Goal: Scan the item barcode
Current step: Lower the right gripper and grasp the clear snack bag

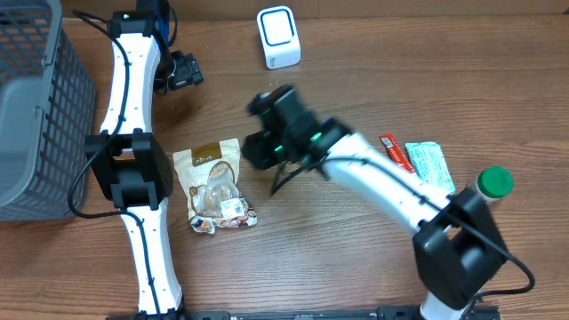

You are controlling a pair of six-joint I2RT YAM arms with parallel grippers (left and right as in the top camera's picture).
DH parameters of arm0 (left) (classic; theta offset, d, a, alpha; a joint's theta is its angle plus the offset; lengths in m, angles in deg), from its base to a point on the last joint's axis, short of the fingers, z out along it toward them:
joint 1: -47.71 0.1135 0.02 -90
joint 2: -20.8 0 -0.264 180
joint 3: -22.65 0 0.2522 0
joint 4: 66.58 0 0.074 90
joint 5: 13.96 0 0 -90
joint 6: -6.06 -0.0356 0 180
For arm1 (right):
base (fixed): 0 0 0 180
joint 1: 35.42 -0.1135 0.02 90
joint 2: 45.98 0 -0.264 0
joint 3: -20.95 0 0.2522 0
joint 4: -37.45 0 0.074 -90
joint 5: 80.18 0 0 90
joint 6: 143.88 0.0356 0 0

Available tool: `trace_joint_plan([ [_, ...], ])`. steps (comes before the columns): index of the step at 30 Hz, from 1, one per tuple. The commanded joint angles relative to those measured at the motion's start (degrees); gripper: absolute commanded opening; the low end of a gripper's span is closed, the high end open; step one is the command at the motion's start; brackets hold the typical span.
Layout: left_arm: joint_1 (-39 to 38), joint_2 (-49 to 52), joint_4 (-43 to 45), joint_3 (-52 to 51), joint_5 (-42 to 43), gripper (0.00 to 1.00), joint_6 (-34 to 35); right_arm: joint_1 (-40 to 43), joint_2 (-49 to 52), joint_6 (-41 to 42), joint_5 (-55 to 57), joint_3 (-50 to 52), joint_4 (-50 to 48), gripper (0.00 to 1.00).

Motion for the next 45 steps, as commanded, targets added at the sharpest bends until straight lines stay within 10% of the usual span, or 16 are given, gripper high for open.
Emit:
trace_joint_plan([
  [1,-0.1,0.9,-0.1,0.7,-0.7,1.0,-0.5,-4.8,-0.7,1.5,13.5,0.2,-1.6,0.49],
  [33,-0.1,0.9,-0.1,0.7,-0.7,1.0,-0.5,-11.1,12.2,5.6,25.7,0.2,-6.8,0.56],
  [45,-0.1,0.9,-0.1,0.7,-0.7,1.0,-0.5,-9.5,12.2,5.6,13.5,0.1,-10.2,0.57],
])
